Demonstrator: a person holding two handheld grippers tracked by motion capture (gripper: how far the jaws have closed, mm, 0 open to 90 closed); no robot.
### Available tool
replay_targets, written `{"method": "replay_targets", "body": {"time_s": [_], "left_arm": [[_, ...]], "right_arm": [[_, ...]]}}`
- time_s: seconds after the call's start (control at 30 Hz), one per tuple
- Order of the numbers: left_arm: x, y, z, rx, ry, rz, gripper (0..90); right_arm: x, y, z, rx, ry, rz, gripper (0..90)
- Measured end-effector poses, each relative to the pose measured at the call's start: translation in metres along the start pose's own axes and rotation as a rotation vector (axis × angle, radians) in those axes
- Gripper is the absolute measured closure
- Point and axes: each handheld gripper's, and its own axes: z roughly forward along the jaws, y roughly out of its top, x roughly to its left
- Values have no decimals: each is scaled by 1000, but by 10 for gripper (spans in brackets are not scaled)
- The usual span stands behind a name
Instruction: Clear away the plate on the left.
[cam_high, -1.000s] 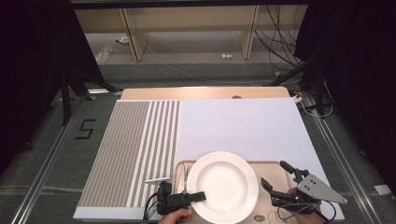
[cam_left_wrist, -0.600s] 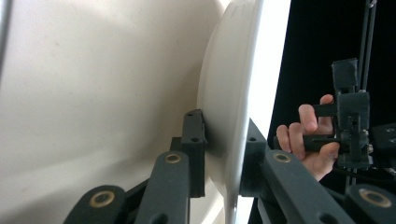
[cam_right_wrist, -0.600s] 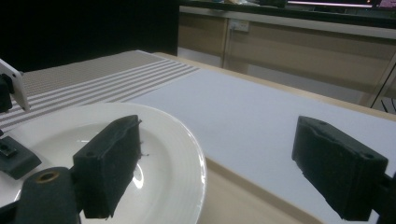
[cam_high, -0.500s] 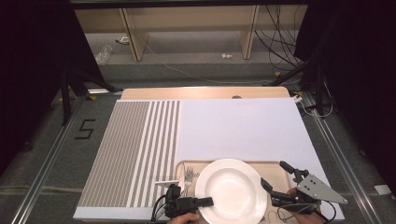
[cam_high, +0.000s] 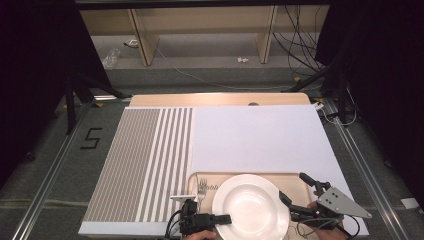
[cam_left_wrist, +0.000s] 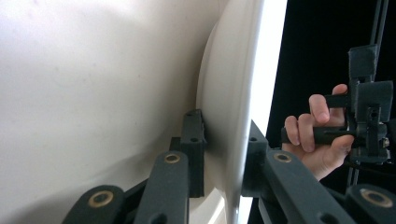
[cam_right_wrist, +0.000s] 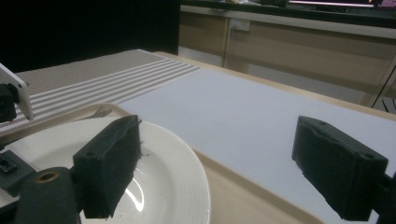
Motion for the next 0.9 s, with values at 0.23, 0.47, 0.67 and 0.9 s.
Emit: {"method": "replay_targets", "body": {"time_s": [0.23, 0.47, 0.67, 0.9], "left_arm": [[2, 2, 0, -9, 19, 16, 765], [-2, 3, -4, -21, 31, 78, 710], [-7, 4, -8, -35, 37, 138, 633], [-11, 6, -11, -32, 63, 186, 564]], "right_arm": [[1, 0, 0, 1, 3, -2, 165], [1, 0, 1, 5, 9, -9, 165], [2, 0, 1, 4, 11, -8, 165], [2, 0, 0, 4, 13, -6, 165]]}}
